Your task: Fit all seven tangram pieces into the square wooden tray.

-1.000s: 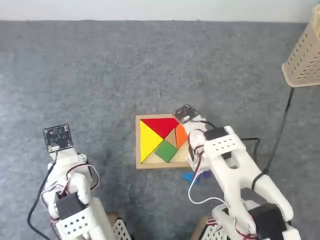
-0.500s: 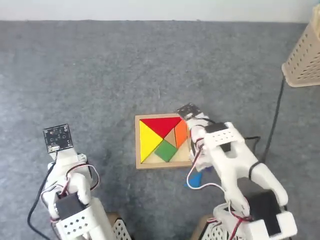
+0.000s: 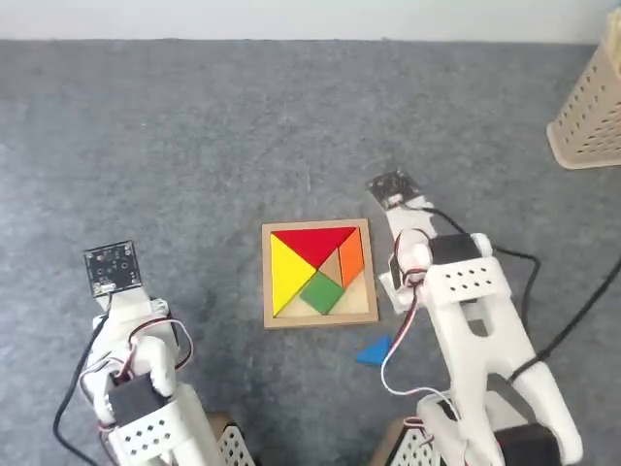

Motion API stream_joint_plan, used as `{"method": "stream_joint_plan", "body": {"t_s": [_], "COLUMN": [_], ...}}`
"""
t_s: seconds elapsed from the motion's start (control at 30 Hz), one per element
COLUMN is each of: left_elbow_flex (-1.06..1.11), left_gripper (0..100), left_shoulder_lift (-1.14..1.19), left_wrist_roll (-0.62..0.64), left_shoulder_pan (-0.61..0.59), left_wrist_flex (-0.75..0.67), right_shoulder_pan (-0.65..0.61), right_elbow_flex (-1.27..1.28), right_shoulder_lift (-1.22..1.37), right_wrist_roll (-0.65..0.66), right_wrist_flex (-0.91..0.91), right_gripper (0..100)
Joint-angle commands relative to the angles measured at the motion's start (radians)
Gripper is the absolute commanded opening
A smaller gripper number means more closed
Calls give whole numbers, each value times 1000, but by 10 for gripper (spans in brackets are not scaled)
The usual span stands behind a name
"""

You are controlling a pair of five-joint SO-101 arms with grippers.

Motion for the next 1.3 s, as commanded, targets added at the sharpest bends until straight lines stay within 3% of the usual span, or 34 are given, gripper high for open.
{"method": "stream_joint_plan", "body": {"t_s": [0.0, 0.17, 0.43, 0.83, 1.03, 1.27], "left_elbow_flex": [-8, -8, -8, -8, -8, -8], "left_gripper": [13, 13, 13, 13, 13, 13], "left_shoulder_lift": [-8, -8, -8, -8, -8, -8], "left_wrist_roll": [15, 15, 15, 15, 15, 15], "left_shoulder_pan": [3, 3, 3, 3, 3, 3], "left_wrist_flex": [6, 6, 6, 6, 6, 6], "right_shoulder_pan": [-33, -122, -125, -176, -205, -251], "right_elbow_flex": [-101, -206, -350, -354, -359, -361], "right_shoulder_lift": [-22, 134, 381, 352, 349, 348], "right_wrist_roll": [-81, -129, -253, -264, -262, -210], "right_wrist_flex": [18, 16, -4, -22, -15, -15], "right_gripper": [6, 6, 6, 8, 150, 145]}}
